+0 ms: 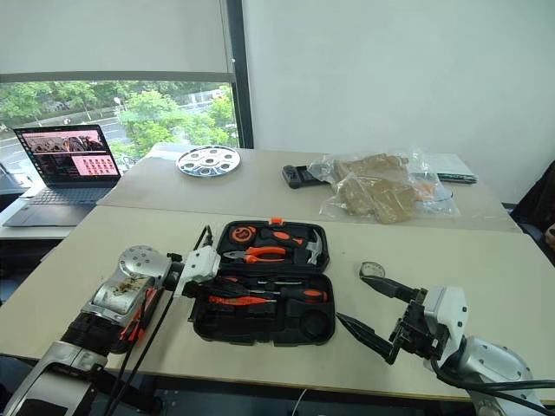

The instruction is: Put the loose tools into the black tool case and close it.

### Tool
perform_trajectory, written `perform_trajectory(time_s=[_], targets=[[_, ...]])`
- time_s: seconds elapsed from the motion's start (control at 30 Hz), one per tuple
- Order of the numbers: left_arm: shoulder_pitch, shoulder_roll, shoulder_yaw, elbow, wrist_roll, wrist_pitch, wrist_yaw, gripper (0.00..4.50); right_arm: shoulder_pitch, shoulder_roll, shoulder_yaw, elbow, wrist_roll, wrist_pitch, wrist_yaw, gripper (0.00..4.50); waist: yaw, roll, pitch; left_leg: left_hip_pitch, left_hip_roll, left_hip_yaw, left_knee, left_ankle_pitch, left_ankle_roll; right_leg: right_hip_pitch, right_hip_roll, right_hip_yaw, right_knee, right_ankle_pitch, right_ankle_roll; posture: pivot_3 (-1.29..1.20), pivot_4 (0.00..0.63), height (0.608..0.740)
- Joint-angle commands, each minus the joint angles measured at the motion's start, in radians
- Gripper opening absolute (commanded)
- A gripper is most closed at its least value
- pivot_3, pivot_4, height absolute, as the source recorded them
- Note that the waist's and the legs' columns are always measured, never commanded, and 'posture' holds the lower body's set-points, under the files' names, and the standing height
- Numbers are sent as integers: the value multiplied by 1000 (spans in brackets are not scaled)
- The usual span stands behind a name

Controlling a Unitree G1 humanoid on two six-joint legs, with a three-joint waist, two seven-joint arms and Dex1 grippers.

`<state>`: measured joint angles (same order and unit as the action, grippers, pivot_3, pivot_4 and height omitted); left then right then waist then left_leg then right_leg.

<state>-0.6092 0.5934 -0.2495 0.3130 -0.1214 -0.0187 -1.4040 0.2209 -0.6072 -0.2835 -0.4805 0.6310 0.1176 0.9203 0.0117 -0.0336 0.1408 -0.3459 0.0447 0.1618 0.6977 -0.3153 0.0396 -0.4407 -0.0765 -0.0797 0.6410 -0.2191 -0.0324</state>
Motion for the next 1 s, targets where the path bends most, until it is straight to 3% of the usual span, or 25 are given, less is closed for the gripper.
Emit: perform_trajectory(time_s=[0.03,0.47,0.63,0.73,0.87,1.0], targets=[[-8,-1,-5,18,24,-24,27,48,-11,3,-5,-21,7,-8,-5,4500,0,0,0,0,0,0,0,0,0,0,0,0,0,0,0,0,150,740],[19,10,-37,15,51,0,33,48,-15,5,0,-24,5,-10,-16,4500,0,0,0,0,0,0,0,0,1,0,0,0,0,0,0,0,150,740],[72,7,105,-48,-104,9,55,48,-20,17,-4,-15,-1,-33,-13,4500,-5,0,0,1,0,0,0,0,1,0,0,1,0,0,0,0,150,740],[160,39,253,-140,-233,25,76,674,-29,15,-9,2,5,-42,9,4500,-5,0,0,-1,1,0,0,0,0,-2,0,0,0,0,0,0,150,740],[310,109,389,-240,-307,77,113,2253,-39,11,-6,39,-7,-80,57,4500,-13,0,1,-1,2,0,0,0,-1,-2,-1,1,0,1,-1,0,150,740],[582,151,659,-277,-363,101,218,3663,-57,11,31,106,-45,-143,132,4500,-23,1,1,1,3,0,-2,0,-1,-2,-2,2,-1,0,1,0,150,740]])
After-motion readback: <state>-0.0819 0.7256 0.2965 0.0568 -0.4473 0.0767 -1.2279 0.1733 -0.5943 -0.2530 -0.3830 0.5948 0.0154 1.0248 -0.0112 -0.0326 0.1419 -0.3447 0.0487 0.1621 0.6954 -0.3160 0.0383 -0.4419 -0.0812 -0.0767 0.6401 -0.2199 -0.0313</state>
